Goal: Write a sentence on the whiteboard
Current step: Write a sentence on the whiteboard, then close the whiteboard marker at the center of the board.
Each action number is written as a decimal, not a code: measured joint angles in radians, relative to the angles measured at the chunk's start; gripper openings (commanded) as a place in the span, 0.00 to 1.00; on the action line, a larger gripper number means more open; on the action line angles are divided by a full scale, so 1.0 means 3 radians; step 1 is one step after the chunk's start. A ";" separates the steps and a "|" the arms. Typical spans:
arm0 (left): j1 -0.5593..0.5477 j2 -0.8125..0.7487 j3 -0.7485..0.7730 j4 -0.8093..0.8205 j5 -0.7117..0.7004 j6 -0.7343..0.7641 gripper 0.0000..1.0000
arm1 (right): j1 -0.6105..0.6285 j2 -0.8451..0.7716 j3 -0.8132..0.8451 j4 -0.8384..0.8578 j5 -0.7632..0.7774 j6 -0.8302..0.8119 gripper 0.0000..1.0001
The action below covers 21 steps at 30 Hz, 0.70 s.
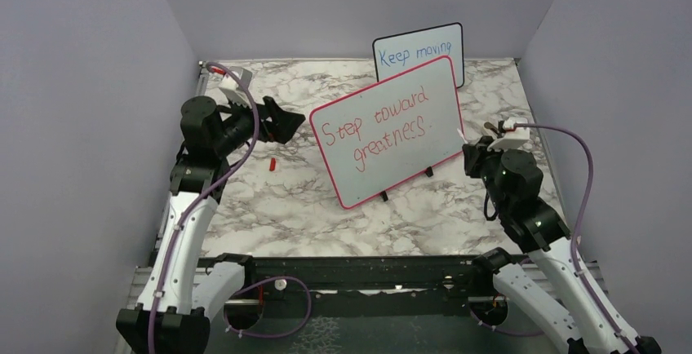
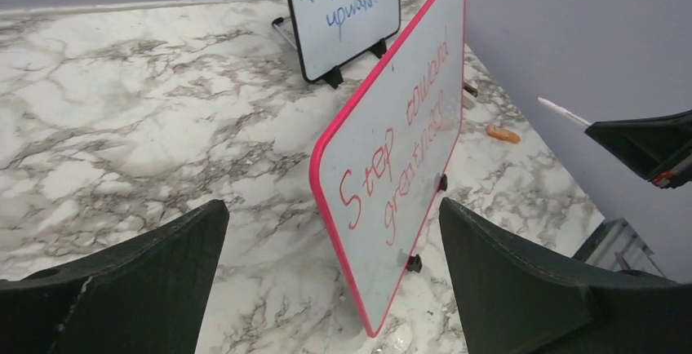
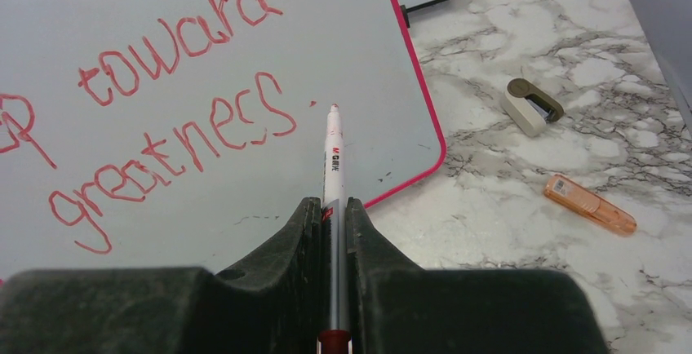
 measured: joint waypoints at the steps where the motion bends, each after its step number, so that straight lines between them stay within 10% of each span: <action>1: 0.0000 -0.0108 -0.0079 -0.0037 -0.0079 0.0022 0.99 | -0.0001 -0.0027 0.0000 -0.0009 -0.0001 0.0000 0.00; 21: -0.0006 0.0155 -0.0951 -0.0440 -0.1545 -0.0048 0.91 | 0.0000 -0.0500 -0.0051 -0.0127 -0.0191 0.0051 0.00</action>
